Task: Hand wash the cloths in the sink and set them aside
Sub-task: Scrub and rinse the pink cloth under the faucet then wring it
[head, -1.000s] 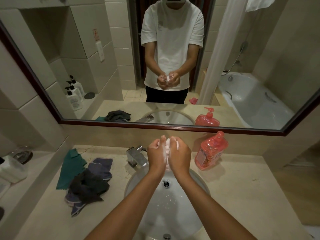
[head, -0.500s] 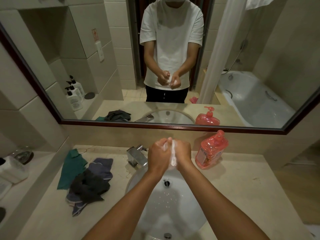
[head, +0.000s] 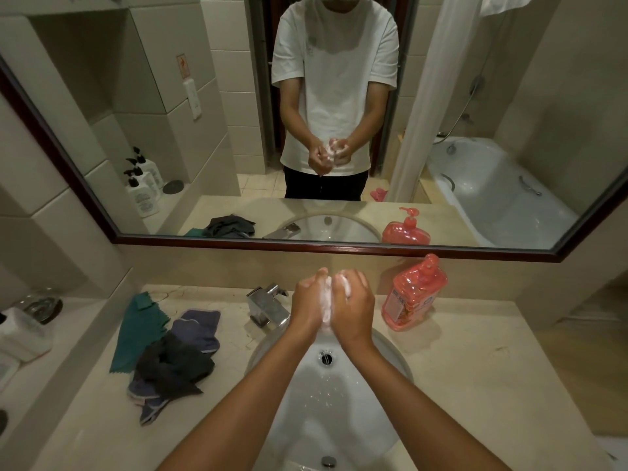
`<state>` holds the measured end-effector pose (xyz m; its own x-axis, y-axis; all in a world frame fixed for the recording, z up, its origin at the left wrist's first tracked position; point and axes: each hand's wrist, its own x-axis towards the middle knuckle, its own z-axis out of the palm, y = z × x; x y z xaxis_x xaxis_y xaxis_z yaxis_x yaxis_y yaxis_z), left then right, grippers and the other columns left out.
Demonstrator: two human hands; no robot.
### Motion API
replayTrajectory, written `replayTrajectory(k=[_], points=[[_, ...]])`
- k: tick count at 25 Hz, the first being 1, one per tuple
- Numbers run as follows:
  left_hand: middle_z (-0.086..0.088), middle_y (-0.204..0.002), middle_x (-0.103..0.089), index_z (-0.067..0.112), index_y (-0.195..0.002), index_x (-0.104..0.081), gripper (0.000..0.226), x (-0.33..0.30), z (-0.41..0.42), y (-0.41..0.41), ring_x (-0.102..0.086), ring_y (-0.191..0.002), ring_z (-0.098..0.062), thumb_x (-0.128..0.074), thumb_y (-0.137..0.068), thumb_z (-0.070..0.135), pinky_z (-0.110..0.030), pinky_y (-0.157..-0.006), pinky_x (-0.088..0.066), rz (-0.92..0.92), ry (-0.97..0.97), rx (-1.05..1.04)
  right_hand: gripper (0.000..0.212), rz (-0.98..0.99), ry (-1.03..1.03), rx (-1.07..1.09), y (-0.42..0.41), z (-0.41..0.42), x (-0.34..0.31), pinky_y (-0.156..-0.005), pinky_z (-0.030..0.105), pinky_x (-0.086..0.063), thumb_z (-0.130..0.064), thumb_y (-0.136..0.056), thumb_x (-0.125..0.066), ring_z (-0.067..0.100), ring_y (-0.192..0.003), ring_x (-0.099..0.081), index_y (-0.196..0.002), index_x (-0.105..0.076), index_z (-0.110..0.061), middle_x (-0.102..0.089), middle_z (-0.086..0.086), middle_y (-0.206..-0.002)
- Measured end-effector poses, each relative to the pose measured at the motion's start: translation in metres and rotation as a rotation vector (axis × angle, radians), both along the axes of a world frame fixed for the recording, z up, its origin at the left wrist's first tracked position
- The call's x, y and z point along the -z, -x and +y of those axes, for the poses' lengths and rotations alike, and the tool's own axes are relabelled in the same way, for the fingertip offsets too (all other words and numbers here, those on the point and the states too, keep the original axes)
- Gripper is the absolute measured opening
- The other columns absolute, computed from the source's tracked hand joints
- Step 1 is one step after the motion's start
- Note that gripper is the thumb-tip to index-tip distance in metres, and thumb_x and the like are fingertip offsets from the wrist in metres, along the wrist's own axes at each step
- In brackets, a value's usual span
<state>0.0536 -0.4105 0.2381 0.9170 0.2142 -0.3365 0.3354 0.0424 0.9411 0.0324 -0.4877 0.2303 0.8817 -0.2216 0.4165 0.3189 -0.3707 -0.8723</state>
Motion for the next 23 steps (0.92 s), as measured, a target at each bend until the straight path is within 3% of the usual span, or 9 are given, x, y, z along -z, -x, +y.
replayTrajectory(k=[5, 10, 12, 14, 18, 20, 23], points=[[0.006, -0.051, -0.044, 0.017, -0.058, -0.042, 0.046, -0.005, -0.003, 0.003, -0.039, -0.051, -0.018, -0.044, -0.103, 0.026, -0.034, -0.057, -0.032, -0.218, -0.265, -0.04, 0.038, 0.143, -0.147, 0.104, -0.017, 0.0, -0.005, -0.051, 0.028, -0.029, -0.02, -0.094, -0.051, 0.007, -0.051, -0.032, -0.058, -0.04, -0.019, -0.037, -0.008, -0.052], [-0.002, -0.052, -0.052, 0.015, -0.053, -0.046, 0.045, -0.006, -0.002, 0.012, -0.049, -0.054, -0.023, -0.048, -0.098, 0.018, -0.035, -0.052, -0.033, -0.306, -0.547, -0.047, 0.032, 0.677, -0.432, 0.13, -0.034, -0.002, -0.011, -0.058, 0.033, -0.031, -0.012, -0.088, -0.053, 0.02, -0.056, -0.039, -0.057, -0.045, -0.014, -0.044, 0.001, -0.054], [0.0, -0.051, -0.049, 0.016, -0.052, -0.046, 0.045, -0.007, -0.001, 0.013, -0.046, -0.052, -0.024, -0.046, -0.097, 0.024, -0.034, -0.051, -0.031, -0.301, -0.527, -0.054, 0.031, 0.611, -0.452, 0.124, -0.03, 0.001, -0.01, -0.057, 0.032, -0.032, -0.013, -0.091, -0.053, 0.018, -0.055, -0.04, -0.06, -0.047, -0.015, -0.046, -0.002, -0.055], [0.004, -0.046, -0.04, 0.018, -0.05, -0.04, 0.045, -0.013, 0.0, 0.01, -0.035, -0.048, -0.019, -0.044, -0.093, 0.033, -0.033, -0.051, -0.028, -0.31, -0.481, -0.035, 0.033, 0.371, -0.433, 0.124, -0.012, 0.007, -0.006, -0.056, 0.03, -0.037, -0.02, -0.098, -0.051, 0.011, -0.056, -0.043, -0.065, -0.047, -0.021, -0.048, -0.01, -0.057], [0.002, -0.048, -0.048, 0.018, -0.052, -0.049, 0.044, -0.014, 0.008, -0.003, -0.042, -0.047, -0.018, -0.049, -0.093, 0.036, -0.031, -0.055, -0.034, -0.112, -0.347, -0.042, 0.018, 0.142, -0.306, 0.058, 0.026, 0.02, 0.013, -0.074, 0.016, -0.043, -0.046, -0.098, -0.042, 0.003, -0.086, -0.053, -0.091, -0.049, -0.031, -0.054, -0.006, -0.092], [-0.003, -0.054, -0.054, 0.016, -0.058, -0.055, 0.041, -0.009, 0.008, -0.002, -0.046, -0.051, -0.019, -0.052, -0.095, 0.032, -0.03, -0.057, -0.035, -0.009, -0.257, -0.033, 0.019, 0.107, -0.199, 0.06, 0.023, 0.019, 0.017, -0.072, 0.017, -0.039, -0.04, -0.099, -0.044, -0.001, -0.084, -0.05, -0.09, -0.049, -0.024, -0.05, -0.007, -0.091], [0.005, -0.049, -0.049, 0.02, -0.052, -0.051, 0.049, -0.005, 0.004, 0.008, -0.042, -0.047, -0.013, -0.051, -0.1, 0.028, -0.03, -0.052, -0.032, -0.152, -0.304, -0.007, 0.027, 0.141, -0.151, 0.08, 0.003, 0.008, 0.005, -0.063, 0.032, -0.039, -0.018, -0.1, -0.052, 0.009, -0.065, -0.048, -0.074, -0.049, -0.02, -0.052, -0.005, -0.07]])
